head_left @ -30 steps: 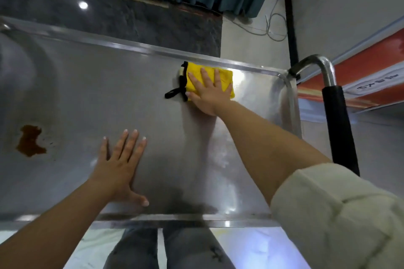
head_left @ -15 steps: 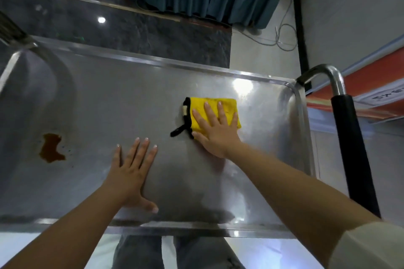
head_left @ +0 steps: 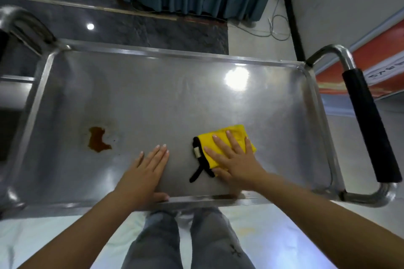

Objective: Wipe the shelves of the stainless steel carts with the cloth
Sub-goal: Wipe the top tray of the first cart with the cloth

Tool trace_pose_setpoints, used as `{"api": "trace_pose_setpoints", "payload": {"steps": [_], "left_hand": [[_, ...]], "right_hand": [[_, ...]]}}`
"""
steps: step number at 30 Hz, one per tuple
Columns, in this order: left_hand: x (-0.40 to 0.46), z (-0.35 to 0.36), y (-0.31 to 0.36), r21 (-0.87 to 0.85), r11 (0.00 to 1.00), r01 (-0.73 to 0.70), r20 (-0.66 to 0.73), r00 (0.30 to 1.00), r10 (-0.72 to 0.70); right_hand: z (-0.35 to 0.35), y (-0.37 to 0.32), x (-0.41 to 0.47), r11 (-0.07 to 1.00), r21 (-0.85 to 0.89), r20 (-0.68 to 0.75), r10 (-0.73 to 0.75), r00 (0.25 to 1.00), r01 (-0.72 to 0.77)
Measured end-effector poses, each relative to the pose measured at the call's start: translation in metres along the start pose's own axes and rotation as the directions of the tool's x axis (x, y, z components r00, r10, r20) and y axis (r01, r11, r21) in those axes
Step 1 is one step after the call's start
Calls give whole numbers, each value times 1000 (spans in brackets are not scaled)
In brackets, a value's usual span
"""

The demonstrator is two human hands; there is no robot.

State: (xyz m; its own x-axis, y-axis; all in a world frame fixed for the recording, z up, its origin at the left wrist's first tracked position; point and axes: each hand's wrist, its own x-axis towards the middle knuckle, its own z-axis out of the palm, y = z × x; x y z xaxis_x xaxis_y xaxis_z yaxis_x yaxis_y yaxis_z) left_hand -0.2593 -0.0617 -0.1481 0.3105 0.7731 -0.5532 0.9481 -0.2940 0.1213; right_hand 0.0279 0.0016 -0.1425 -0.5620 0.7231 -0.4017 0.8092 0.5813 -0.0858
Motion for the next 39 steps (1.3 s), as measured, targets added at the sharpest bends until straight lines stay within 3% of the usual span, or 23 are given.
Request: {"api": "trace_pose_setpoints", "payload": {"steps": [4, 7, 9, 15, 21, 30, 39], "left_hand": [[-17, -4, -11, 4, 998, -55, 11, 998, 55], [-17, -9, -11, 28, 998, -56, -4, 998, 56], [-19, -8, -10, 58, 997, -60, 2, 998, 60], [-20, 2, -18, 148, 984, -99, -108, 988, 115], [-28, 22, -27, 160, 987, -8, -191, 981, 39], [-27, 24, -29, 105, 993, -59, -160, 984, 75], [-35, 24, -26, -17, 999, 46, -189, 981, -48]], "right_hand": [[-28, -5, 72, 956, 111, 24, 272, 962, -273], [-53, -30, 120, 811, 313, 106, 488, 866, -495], [-60, -46, 130, 732, 378, 177, 544, 820, -567], [-35, -75, 46, 876, 241, 189, 381, 905, -419], [3, -100, -11, 964, 35, 139, 255, 957, -263], [-43, -56, 111, 970, 86, 146, 212, 966, -226], [-90, -13, 226, 970, 107, 145, 200, 969, -217]]}}
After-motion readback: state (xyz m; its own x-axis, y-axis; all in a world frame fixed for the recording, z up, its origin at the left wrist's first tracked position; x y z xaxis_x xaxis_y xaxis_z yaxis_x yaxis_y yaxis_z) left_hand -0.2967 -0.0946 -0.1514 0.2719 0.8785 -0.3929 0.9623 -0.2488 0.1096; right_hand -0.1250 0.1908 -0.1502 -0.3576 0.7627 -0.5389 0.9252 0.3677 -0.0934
